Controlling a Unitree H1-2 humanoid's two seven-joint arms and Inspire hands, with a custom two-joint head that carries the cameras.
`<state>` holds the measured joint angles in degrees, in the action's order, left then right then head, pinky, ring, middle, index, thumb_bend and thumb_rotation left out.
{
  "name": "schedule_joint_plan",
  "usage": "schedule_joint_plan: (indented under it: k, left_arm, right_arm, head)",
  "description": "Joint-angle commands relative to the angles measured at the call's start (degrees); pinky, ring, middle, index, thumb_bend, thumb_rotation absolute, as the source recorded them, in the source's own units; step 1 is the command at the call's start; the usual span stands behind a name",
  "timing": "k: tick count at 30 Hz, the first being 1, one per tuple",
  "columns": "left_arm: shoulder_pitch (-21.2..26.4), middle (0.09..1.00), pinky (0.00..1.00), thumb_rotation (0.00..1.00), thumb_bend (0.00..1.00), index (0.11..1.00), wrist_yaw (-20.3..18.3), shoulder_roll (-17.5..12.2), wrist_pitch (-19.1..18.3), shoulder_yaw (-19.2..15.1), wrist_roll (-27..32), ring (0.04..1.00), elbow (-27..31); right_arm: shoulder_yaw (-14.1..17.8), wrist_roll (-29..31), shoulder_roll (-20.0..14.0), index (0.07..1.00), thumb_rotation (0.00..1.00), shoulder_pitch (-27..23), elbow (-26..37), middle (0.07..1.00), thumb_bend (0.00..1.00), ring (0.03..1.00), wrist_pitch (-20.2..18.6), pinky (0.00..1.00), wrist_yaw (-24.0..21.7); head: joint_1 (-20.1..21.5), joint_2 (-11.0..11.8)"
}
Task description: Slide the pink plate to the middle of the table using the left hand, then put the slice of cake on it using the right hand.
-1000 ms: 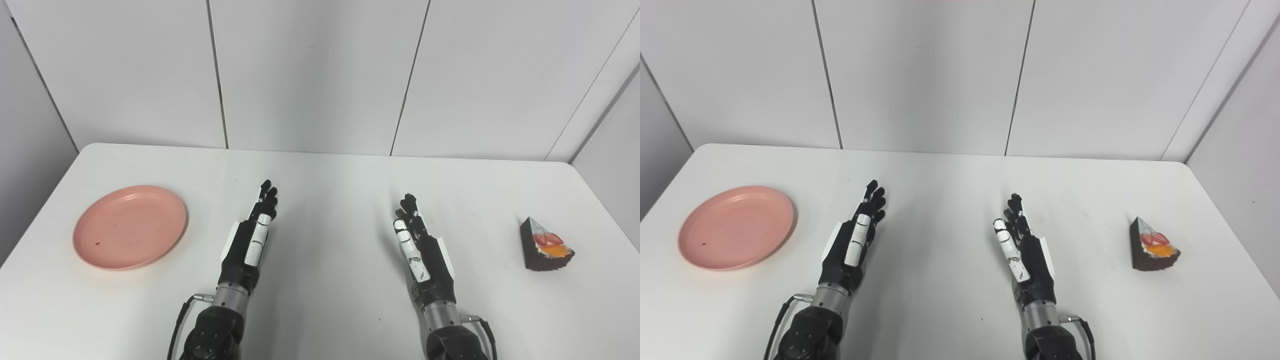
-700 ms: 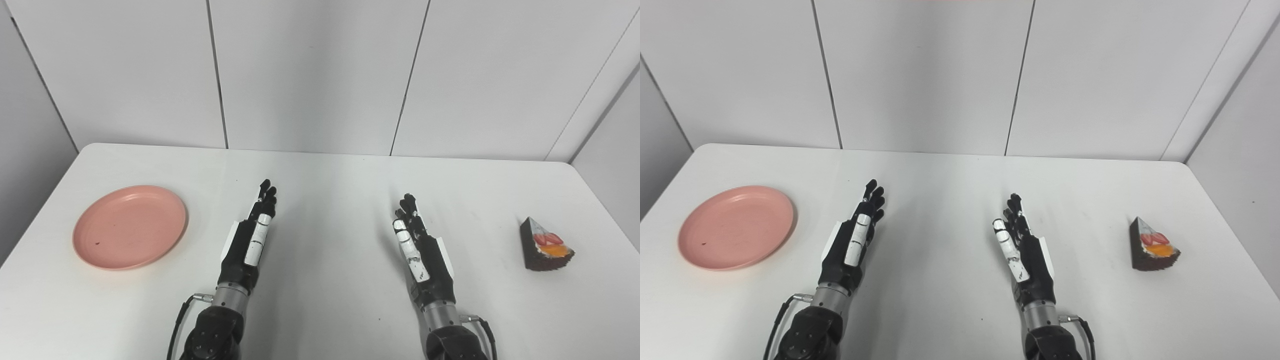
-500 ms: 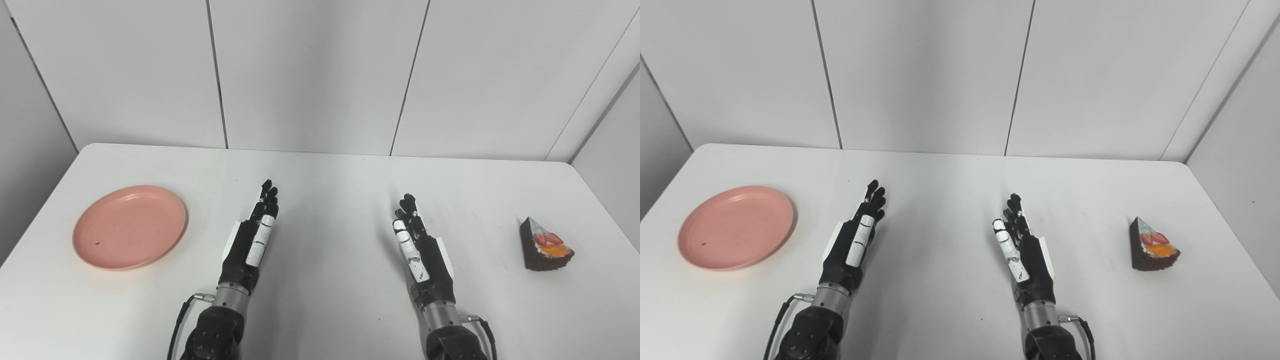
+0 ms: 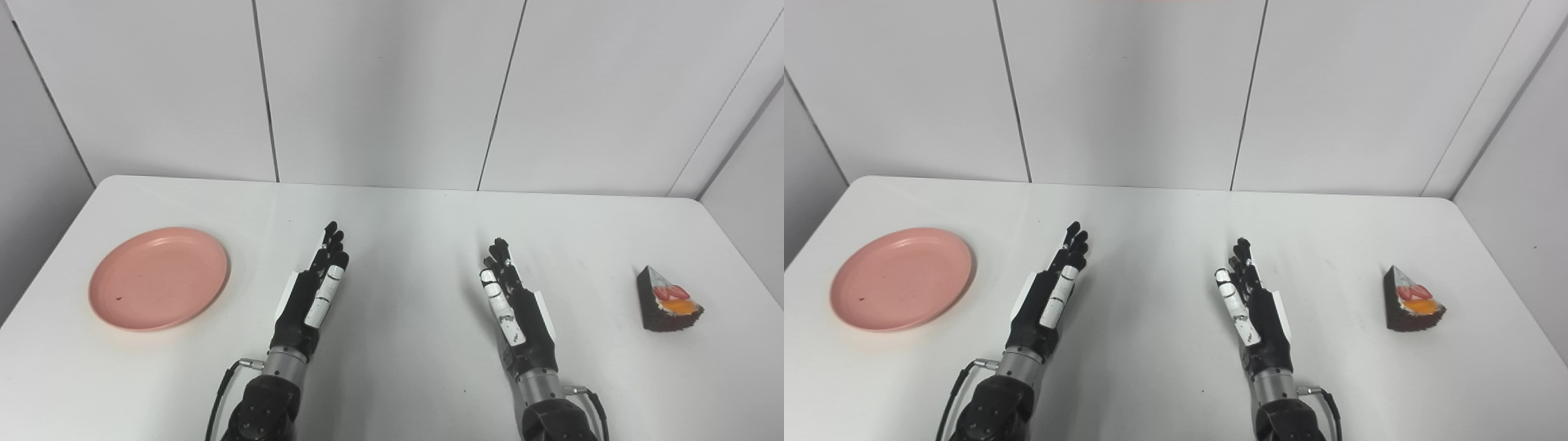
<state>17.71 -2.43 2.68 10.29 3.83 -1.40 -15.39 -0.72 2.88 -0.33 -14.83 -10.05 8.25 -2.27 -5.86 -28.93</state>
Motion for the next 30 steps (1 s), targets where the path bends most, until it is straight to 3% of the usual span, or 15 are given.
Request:
schedule_joint_plan:
  k: [1, 3, 6, 7, 9, 11, 14, 17, 19, 24, 30]
  left_arm:
    - [-2.00, 1.000, 1.00, 0.91, 0.62, 1.000, 0.50, 0.18, 3.24, -0.63, 0.60, 1.000, -4.60]
    - [-1.63, 1.000, 1.00, 0.93, 0.62, 1.000, 1.78, 1.06, 5.91, -0.84, 0.22, 1.000, -6.06]
    - [-0.59, 1.000, 0.98, 0.94, 0.61, 1.000, 4.05, 2.08, 10.30, -1.07, -1.08, 0.995, -8.73]
    - [-0.27, 1.000, 0.97, 0.94, 0.60, 1.000, 4.61, 2.38, 11.30, -1.18, -1.26, 0.989, -9.43]
    - [1.36, 0.984, 0.93, 0.93, 0.57, 0.983, 5.80, 3.74, 15.17, -2.82, 0.70, 0.961, -11.88]
    - [2.77, 0.967, 0.92, 0.94, 0.54, 0.969, 7.26, 4.61, 16.61, -4.19, 1.29, 0.946, -12.73]
    - [4.43, 0.950, 0.94, 0.98, 0.52, 0.953, 7.33, 5.31, 16.62, -6.54, 3.74, 0.938, -12.03]
    - [6.56, 0.919, 0.91, 0.93, 0.53, 0.905, 9.01, 5.42, 16.62, -9.57, 5.52, 0.914, -10.09]
    - [8.07, 0.895, 0.88, 0.99, 0.57, 0.881, 9.71, 3.98, 16.53, -11.24, 5.67, 0.891, -8.69]
    - [10.33, 0.801, 0.87, 1.00, 0.66, 0.780, 11.45, 0.57, 13.56, -15.41, 7.95, 0.811, -5.51]
    - [11.31, 0.773, 0.84, 1.00, 0.68, 0.756, 13.84, -3.93, 10.97, -19.08, 8.38, 0.788, -2.45]
  right_arm:
    - [0.40, 0.66, -0.81, 1.000, 0.79, -1.08, 0.55, 1.000, 0.61, 1.000, 0.57, 1.00, -0.86]
    - [0.83, 1.54, -1.41, 1.000, 0.79, -0.95, 0.12, 1.000, 0.61, 1.000, 0.85, 1.00, -1.42]
    - [1.56, 2.88, -2.30, 1.000, 0.78, -0.98, -1.34, 1.000, 0.61, 1.000, 2.02, 1.00, -2.31]
    - [1.74, 3.25, -2.55, 1.000, 0.78, -1.00, -1.79, 1.000, 0.60, 1.000, 2.41, 1.00, -2.60]
    - [2.34, 5.31, -2.98, 1.000, 0.78, -1.57, -4.09, 1.000, 0.61, 1.000, 4.04, 1.00, -4.21]
    - [2.76, 6.17, -3.60, 1.000, 0.78, -1.55, -4.79, 1.000, 0.60, 1.000, 4.95, 1.00, -5.08]
    - [3.11, 6.70, -4.25, 1.000, 0.78, -1.40, -4.43, 1.000, 0.52, 1.000, 4.48, 1.00, -5.55]
    - [3.16, 6.87, -4.52, 1.000, 0.82, -1.27, -3.15, 1.000, 0.50, 1.000, 2.45, 1.00, -5.49]
    - [3.19, 6.95, -4.51, 1.000, 0.84, -1.21, -2.34, 1.000, 0.46, 1.000, 1.57, 1.00, -5.36]
    - [3.08, 7.30, -4.33, 1.000, 0.85, -0.94, -0.74, 1.000, 0.41, 1.000, 0.28, 1.00, -5.34]
    - [2.90, 6.90, -4.08, 1.000, 0.85, -0.72, 0.30, 1.000, 0.39, 1.000, -0.43, 1.00, -4.88]
  head:
    - [-2.97, 1.10]
    - [-3.97, 1.51]
    - [-10.11, 4.44]
    - [-10.11, 4.44]
    - [-14.02, 6.47]
    - [-16.95, 7.87]
    - [-18.43, 8.59]
    - [-20.23, 9.65]
    - [-20.59, 10.08]
    - [-20.81, 10.86]
    - [-20.80, 11.00]
